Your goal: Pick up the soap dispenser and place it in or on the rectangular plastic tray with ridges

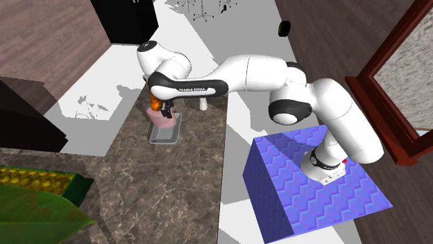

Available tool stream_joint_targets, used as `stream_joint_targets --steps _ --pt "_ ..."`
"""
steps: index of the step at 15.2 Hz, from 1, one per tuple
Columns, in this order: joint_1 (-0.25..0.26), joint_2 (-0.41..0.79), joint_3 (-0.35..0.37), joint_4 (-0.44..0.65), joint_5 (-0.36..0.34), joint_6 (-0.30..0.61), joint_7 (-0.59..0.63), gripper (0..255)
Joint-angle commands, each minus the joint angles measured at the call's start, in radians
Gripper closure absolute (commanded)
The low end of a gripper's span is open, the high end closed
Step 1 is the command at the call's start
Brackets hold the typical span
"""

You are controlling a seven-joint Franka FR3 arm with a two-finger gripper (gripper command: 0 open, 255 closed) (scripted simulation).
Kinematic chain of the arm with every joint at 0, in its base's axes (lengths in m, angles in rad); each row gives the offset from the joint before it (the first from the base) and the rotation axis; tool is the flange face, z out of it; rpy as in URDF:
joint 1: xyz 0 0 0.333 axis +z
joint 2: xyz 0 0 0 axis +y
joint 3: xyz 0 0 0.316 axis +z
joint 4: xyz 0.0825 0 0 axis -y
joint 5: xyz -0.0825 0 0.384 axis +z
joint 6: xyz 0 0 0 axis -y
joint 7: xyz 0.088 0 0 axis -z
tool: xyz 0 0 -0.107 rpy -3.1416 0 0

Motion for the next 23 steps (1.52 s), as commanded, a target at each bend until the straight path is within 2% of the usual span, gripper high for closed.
stream_joint_targets --steps 1,4,12,13,18,22,23 --pt "0.004 -0.001 0.0 -0.029 0.0 0.029 0.0 255" --pt "0.009 -0.002 0.001 -0.068 0.001 0.066 -0.001 255" --pt "0.009 -0.002 0.001 -0.068 0.001 0.066 -0.001 255" --pt "0.009 -0.002 0.001 -0.068 0.001 0.067 -0.001 0" --pt "0.009 -0.001 0.001 -0.068 0.001 0.066 -0.001 0" --pt "-0.01 0.018 0.002 0.097 0.001 -0.076 0.008 0" --pt "-0.01 0.018 0.002 0.097 0.001 -0.076 0.008 0"
